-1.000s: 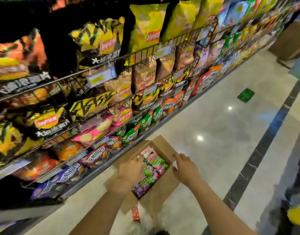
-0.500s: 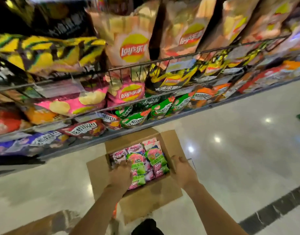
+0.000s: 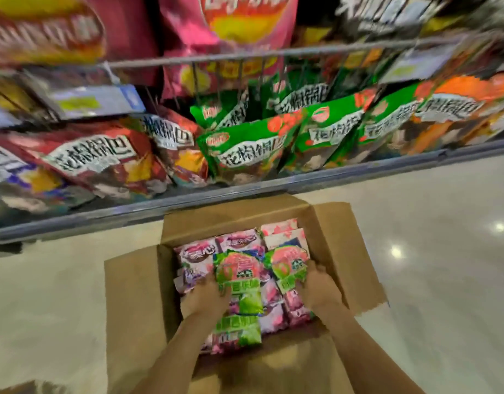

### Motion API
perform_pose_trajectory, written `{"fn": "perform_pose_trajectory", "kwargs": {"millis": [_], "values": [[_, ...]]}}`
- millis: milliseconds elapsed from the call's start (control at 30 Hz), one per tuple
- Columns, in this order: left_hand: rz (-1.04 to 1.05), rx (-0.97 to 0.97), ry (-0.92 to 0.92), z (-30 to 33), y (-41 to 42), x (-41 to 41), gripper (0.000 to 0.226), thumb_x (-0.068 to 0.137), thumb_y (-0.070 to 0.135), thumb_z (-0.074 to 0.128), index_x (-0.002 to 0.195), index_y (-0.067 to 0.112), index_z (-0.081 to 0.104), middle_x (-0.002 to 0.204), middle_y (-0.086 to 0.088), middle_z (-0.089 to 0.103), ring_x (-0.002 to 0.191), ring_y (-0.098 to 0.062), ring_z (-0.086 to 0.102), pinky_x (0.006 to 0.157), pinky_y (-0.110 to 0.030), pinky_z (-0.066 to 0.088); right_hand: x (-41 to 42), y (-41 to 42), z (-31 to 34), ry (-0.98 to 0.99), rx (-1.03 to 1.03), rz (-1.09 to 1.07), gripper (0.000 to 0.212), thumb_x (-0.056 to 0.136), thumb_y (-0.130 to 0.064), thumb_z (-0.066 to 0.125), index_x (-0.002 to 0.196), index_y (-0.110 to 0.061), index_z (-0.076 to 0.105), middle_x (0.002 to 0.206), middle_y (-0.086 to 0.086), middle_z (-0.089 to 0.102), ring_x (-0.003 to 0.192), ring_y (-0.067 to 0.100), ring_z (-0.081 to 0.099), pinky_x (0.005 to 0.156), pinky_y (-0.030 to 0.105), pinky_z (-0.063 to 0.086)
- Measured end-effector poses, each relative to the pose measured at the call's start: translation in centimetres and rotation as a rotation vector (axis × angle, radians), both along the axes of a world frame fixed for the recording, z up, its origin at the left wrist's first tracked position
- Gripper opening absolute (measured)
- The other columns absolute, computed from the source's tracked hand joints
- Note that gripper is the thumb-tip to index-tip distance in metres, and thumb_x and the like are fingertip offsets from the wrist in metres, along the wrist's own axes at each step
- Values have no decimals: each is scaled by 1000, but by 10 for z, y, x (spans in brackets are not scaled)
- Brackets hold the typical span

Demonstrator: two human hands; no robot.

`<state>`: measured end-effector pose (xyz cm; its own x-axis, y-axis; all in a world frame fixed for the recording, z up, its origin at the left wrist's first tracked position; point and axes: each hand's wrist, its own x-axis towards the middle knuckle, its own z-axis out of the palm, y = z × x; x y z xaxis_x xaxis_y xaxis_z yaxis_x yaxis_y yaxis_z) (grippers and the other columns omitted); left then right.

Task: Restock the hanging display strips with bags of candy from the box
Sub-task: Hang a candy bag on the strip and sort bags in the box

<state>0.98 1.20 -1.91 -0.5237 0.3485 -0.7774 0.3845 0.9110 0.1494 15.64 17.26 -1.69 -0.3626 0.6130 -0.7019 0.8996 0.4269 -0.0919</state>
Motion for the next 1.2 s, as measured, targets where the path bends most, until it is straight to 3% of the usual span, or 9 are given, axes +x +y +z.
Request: {"fn": "perform_pose_trajectory", "kwargs": {"millis": [133, 267, 433, 667, 767, 933, 1067, 1133, 1200], "values": [[34, -9, -58, -45, 0, -3, 84, 90, 62, 38, 147, 6, 13, 143, -13, 40, 125, -29, 48, 91, -37, 45, 6, 8, -47, -15, -21, -45, 70, 92, -36, 52, 143, -3, 17, 138, 20, 36, 125, 36, 43, 99, 38, 39], [231, 155, -156, -59, 1, -3, 94, 83, 61, 54, 147, 5, 14, 136, -11, 50, 120, -28, 53, 90, -36, 49, -1, 10, -53, -51, -11, -136, 80, 87, -41, 60, 144, -10, 13, 141, 17, 28, 127, 36, 41, 97, 41, 40], [480, 312, -265, -54, 0, 3, 87, 81, 42, 69, 145, 6, 21, 139, -12, 47, 123, -31, 49, 100, -39, 43, 0, 2, -49, 5, 47, -232, 69, 82, -41, 66, 130, -7, 30, 132, 15, 43, 121, 33, 47, 94, 41, 42], [781, 479, -409, -45, -9, 6, 83, 84, 19, 70, 148, 9, 17, 145, -11, 39, 131, -31, 40, 107, -41, 36, 19, -4, -48, 178, -44, -236, 55, 93, -26, 54, 134, -3, 26, 126, 18, 55, 112, 38, 56, 87, 42, 46], [806, 499, -400, -34, -13, 5, 61, 84, 13, 68, 133, 6, 33, 126, -10, 53, 114, -29, 51, 97, -38, 42, 22, -7, -37, 289, -67, -314, 45, 93, -23, 55, 127, -4, 33, 121, 15, 58, 109, 38, 58, 86, 41, 45], [887, 641, -376, 26, -21, 5, 35, 85, 9, 66, 110, 13, 43, 96, 1, 59, 93, -20, 56, 87, -34, 45, 22, -16, 30, 628, -175, -640, 31, 90, -17, 60, 114, -18, 40, 118, 15, 60, 101, 28, 61, 87, 47, 51], [954, 793, -362, 110, -24, 3, 28, 87, 8, 64, 104, 18, 44, 94, 2, 62, 86, -16, 60, 84, -36, 48, 10, -29, 128, 852, -325, -783, 26, 89, -19, 60, 106, -32, 44, 101, -2, 62, 84, 10, 61, 61, 23, 51], [981, 841, -367, 159, -26, 2, 30, 86, 13, 66, 104, 21, 44, 97, 2, 62, 90, -17, 60, 86, -37, 48, 4, -34, 183, 938, -350, -789, 28, 89, -20, 60, 107, -35, 45, 96, -11, 60, 82, 5, 59, 59, 21, 50], [988, 898, -341, 208, -31, -1, 36, 79, 26, 74, 104, 23, 48, 107, -5, 63, 98, -24, 62, 91, -45, 49, -2, -39, 240, 1004, -340, -771, 29, 90, -18, 60, 112, -32, 47, 102, -6, 63, 86, 7, 61, 66, 27, 51]]}}
